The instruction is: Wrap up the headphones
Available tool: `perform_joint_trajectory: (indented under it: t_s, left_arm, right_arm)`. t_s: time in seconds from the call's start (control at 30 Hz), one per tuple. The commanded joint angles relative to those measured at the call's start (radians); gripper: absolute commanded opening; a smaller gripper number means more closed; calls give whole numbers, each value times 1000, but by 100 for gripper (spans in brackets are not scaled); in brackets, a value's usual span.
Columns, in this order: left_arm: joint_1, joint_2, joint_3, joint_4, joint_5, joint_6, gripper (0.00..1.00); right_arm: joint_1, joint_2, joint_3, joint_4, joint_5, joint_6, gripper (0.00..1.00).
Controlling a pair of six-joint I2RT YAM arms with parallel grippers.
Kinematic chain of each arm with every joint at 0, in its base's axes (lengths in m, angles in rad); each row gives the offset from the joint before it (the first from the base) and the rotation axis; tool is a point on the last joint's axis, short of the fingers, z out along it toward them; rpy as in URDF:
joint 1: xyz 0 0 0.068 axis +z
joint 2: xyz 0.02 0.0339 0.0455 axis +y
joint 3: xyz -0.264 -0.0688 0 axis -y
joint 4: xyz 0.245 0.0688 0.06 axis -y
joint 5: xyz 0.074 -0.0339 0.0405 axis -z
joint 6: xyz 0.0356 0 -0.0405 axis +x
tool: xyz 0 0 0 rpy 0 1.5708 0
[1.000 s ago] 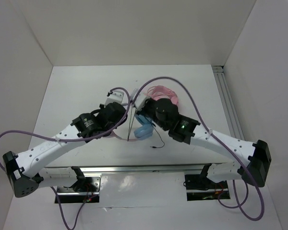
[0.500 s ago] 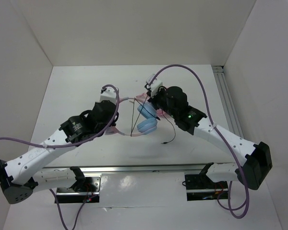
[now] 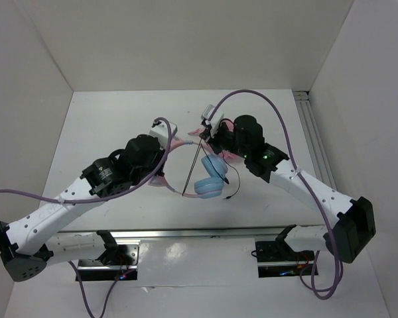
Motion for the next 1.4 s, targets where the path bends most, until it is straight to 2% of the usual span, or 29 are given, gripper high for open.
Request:
perform_joint_trajectory:
  t_s: [0.0,0.13,0.3,0.4,0.6,0.7,0.77,0.87,1.0,1.17,1.37]
  left_arm:
    - [-22,-57,37,-128,202,104,0]
    - [-22,-94,37,-128,238,114,0]
    - [-32,-177,37,-75,320,163,0]
    - [-41,-209,46,-32,329,173,0]
    - [-41,-241,92,31,291,182,0]
    - [-41,-216,164,12,237,148,0]
    - [-41,-205,205,-1,213,148,0]
    - [-41,-205,230,-10,176,128,0]
    - [-41,-182,302,-48,10,91,0]
    - [-41,-123,393,-133,-133,26,0]
    - [-41,-94,485,-124,-116,-11,0]
  right_arm:
    - [-86,24,46,138,93,-2,3]
    - [-137,44,46,147,-2,30,3]
    - [-192,132,136,62,-258,73,4]
    - [-192,152,147,64,-343,105,4]
    - [-192,192,83,267,-505,235,10]
    - [-192,201,31,421,-556,382,12]
    - [-181,213,4,536,-565,433,14]
    - [-169,253,-16,606,-576,482,14]
    - [-147,267,-25,658,-504,505,1]
    - [-121,290,-85,744,-441,544,1]
    - [-28,432,-73,902,-401,632,1]
